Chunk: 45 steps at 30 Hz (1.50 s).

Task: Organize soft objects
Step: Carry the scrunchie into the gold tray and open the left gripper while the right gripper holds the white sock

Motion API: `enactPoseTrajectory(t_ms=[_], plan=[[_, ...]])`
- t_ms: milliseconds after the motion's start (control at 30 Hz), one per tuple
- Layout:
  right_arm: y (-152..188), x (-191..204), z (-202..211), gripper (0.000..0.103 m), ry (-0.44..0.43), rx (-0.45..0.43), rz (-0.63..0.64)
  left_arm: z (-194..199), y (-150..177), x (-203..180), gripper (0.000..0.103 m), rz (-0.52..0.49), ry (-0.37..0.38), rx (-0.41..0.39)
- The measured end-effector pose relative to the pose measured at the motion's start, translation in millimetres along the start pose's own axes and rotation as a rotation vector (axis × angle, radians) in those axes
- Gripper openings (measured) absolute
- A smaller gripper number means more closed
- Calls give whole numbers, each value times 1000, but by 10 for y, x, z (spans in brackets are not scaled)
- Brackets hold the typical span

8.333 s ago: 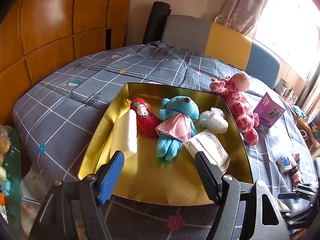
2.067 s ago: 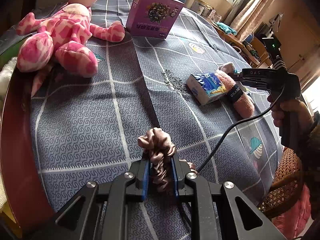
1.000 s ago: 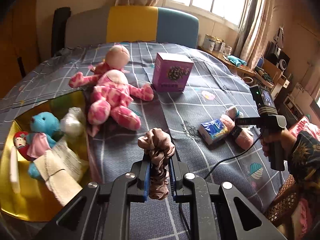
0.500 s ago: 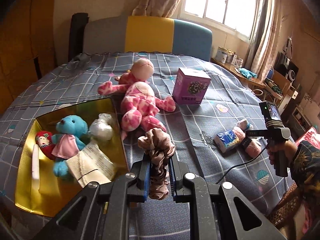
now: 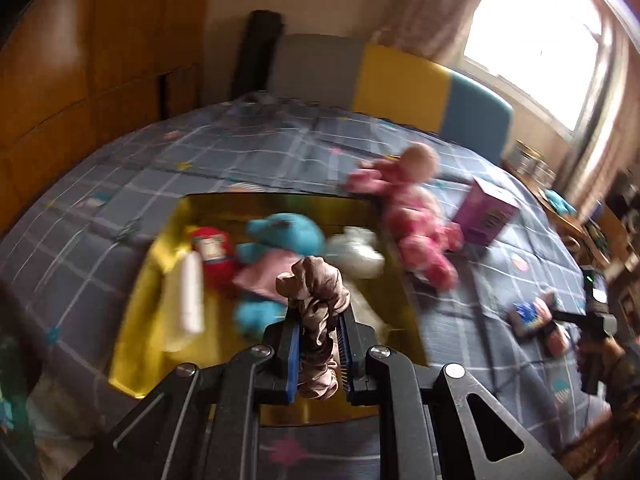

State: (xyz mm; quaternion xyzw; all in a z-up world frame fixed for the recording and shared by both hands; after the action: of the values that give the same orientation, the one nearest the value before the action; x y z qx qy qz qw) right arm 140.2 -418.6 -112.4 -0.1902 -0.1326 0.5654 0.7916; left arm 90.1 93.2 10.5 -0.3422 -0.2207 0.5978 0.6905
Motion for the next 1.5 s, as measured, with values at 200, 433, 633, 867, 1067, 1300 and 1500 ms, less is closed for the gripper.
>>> enactPoseTrajectory(t_ms=[200, 433, 633, 867, 1067, 1300, 1500], plan=[[14, 34, 22, 45, 14, -4, 13, 56, 203, 854, 16, 162, -122, 36], [35, 74, 55, 45, 28, -7, 24, -76, 393, 1029, 16, 229, -113, 83], [46, 87, 72, 45, 37, -10, 30, -378, 303, 795, 16, 169, -65, 114], [49, 88, 77, 45, 41, -11, 35, -838, 333, 718, 23, 103, -109, 194], [50, 91, 73, 45, 44, -11, 40, -962, 457, 751, 29, 72, -160, 215], [50, 81, 67, 45, 45, -8, 35, -868, 522, 751, 43, 81, -184, 191], [48, 82, 69, 45, 49, -11, 36, -675, 470, 693, 43, 53, -222, 140]])
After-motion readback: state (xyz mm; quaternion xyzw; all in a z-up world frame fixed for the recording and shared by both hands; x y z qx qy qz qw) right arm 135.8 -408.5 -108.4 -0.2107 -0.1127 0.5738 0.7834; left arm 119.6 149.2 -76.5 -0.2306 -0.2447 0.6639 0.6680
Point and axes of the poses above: each gripper's, at about its wrist camera, not at the fingertips, and z roughly against the way its jaws point, x to its left, y to its underside, the point moved 5 cm from there along -z, roughly the way its jaws point, and after that the axes turned 6 degrees about -z, right-handed, at the moved point
